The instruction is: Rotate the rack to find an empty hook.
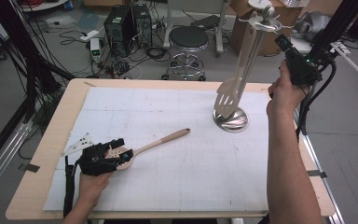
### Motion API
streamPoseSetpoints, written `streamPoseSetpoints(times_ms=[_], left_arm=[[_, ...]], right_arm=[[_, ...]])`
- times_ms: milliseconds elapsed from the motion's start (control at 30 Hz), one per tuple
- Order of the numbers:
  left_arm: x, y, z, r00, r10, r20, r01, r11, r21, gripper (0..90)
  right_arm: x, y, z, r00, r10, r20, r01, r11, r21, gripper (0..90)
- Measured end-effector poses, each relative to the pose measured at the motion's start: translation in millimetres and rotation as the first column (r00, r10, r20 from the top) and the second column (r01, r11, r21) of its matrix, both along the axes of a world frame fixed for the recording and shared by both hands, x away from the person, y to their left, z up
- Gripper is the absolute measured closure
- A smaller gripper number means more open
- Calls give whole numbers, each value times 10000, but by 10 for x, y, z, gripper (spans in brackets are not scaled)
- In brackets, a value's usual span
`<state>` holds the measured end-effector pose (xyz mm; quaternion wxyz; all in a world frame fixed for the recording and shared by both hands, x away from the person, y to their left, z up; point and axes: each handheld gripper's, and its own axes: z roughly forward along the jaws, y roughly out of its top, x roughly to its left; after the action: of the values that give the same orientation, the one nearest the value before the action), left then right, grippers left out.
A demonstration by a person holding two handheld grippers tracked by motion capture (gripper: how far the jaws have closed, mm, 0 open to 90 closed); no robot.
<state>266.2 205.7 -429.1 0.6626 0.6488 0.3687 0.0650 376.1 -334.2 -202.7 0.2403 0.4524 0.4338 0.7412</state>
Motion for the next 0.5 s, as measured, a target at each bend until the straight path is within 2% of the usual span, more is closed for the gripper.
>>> streamPoseSetpoints(times_ms=[500], left_arm=[[4,-25,-2,10000,-15,-4,15,10000,-8,255]], right_arm=[[-24,45,14,9999,135,-84,-137,9997,-179,900]])
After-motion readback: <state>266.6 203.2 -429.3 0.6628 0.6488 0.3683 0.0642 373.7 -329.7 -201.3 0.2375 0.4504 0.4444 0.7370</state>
